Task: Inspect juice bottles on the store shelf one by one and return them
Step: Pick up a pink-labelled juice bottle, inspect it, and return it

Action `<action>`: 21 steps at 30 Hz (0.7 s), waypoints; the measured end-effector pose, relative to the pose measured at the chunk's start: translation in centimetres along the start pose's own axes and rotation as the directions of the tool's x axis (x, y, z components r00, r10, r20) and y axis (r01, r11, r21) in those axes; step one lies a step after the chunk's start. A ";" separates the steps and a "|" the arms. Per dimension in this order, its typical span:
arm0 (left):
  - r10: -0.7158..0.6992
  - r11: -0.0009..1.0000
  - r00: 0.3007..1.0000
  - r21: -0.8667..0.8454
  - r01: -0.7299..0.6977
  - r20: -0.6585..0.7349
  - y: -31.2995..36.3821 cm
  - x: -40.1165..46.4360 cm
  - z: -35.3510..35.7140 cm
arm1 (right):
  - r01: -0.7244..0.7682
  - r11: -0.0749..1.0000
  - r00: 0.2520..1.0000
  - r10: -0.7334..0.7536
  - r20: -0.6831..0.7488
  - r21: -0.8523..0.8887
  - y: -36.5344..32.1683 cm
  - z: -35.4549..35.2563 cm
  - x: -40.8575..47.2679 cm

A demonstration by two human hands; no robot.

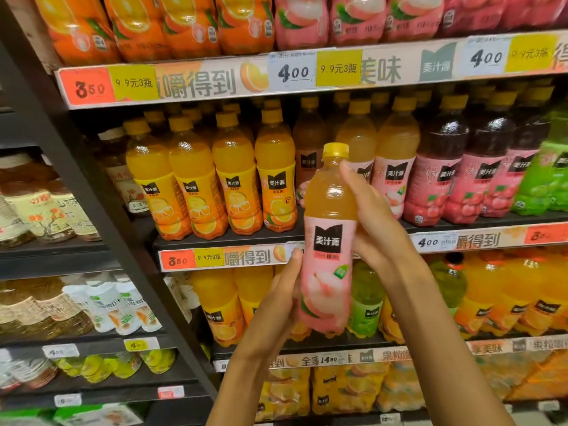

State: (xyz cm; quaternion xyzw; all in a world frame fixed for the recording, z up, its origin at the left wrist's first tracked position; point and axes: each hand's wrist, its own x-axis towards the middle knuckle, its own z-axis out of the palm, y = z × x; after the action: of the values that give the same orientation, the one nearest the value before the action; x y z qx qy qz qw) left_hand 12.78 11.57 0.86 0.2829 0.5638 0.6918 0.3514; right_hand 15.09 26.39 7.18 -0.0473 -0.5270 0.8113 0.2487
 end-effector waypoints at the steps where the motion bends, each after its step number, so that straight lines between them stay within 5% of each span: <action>1: 0.031 0.998 0.999 0.060 -0.030 -0.018 0.1 0.0 0.1 | 0.007 1.000 1.000 -0.008 -0.028 -0.025 0.0 0.0 0.0; 5: 0.123 0.988 0.990 0.097 -0.116 -0.064 0.1 -0.3 0.7 | -0.016 0.999 0.999 0.018 -0.039 0.039 -0.2 0.0 -0.1; 12: 0.071 0.959 0.990 -0.280 -0.034 0.121 0.7 -0.9 1.0 | -0.156 0.958 0.980 0.120 0.157 0.240 -0.2 0.5 0.0; 18: 0.089 0.987 0.993 0.138 -0.077 -0.080 0.9 -0.9 0.8 | -0.047 0.990 0.986 0.025 0.164 0.135 -1.1 0.3 0.4; 21: 0.097 0.987 0.994 0.133 -0.089 -0.052 1.4 -1.2 1.2 | -0.076 0.992 0.992 0.065 0.111 0.102 -1.2 0.1 0.7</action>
State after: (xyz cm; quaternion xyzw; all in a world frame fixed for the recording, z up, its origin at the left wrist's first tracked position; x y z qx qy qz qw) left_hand 14.24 11.15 2.46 0.3108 0.6041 0.6771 0.2829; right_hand 14.92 27.03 8.42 -0.0087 -0.4939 0.8477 0.1932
